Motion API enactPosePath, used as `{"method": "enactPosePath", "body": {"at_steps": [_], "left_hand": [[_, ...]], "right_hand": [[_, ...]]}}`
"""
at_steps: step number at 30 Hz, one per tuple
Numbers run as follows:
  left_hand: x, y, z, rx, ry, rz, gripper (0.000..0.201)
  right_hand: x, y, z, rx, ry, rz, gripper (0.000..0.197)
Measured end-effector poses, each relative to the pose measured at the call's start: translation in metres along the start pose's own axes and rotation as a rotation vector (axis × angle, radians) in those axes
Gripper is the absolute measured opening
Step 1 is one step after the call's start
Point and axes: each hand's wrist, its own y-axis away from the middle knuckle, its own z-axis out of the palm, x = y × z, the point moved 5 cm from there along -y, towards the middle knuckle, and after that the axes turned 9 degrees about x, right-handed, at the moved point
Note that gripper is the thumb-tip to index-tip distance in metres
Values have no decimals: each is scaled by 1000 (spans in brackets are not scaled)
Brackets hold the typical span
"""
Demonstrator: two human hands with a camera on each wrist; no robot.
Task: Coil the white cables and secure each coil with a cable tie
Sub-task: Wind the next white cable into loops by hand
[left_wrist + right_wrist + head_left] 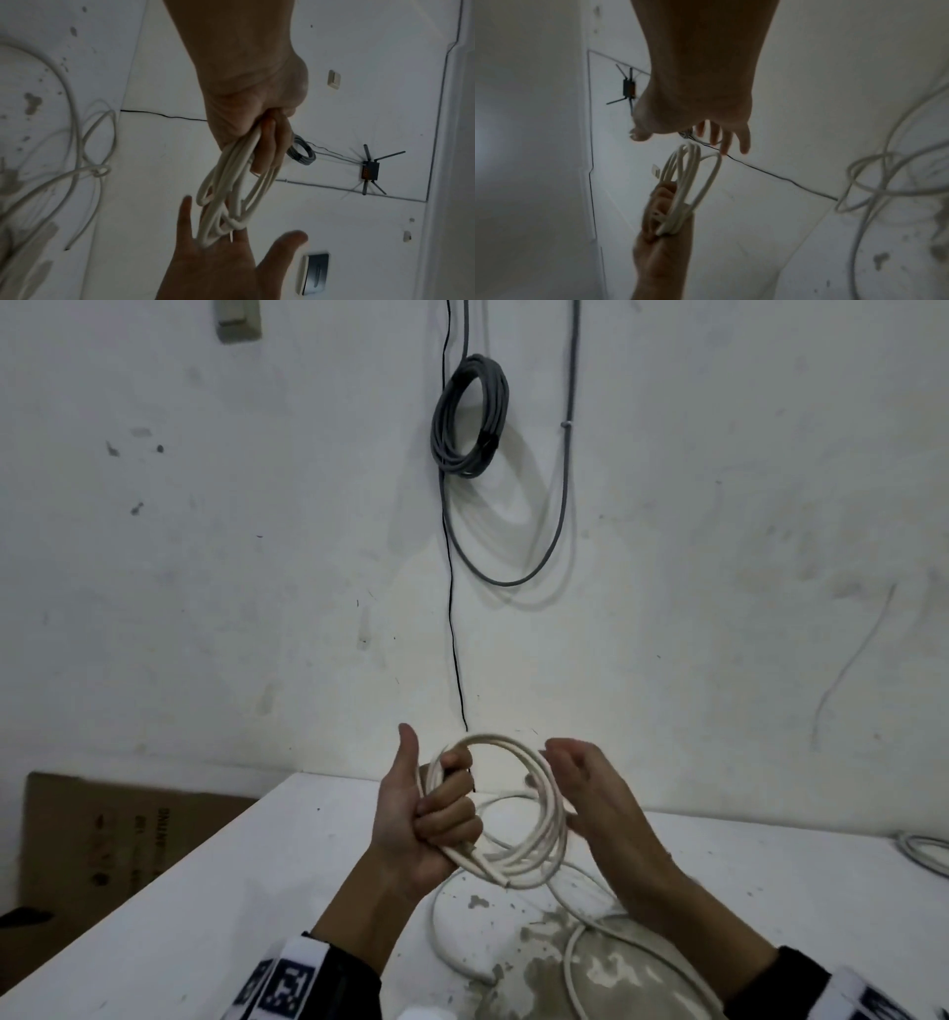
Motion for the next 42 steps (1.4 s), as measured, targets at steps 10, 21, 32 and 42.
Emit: {"method": "enactPosePath", "body": {"at_steps": [10, 21, 32, 42], "left_hand": [[-22, -4, -7, 475, -551, -74, 72], [-41, -4, -10, 542, -714, -207, 69], [-56, -7, 1, 467, -1034, -532, 85], [-67, -25, 19, 248, -932, -456, 36]], "right_hand": [[-8, 5, -7, 138, 255, -128, 29], [1, 3, -18, -36, 409, -8, 50], [-8, 27, -22, -310, 599, -692, 32], [14, 36, -33, -94, 1245, -616, 31]]}}
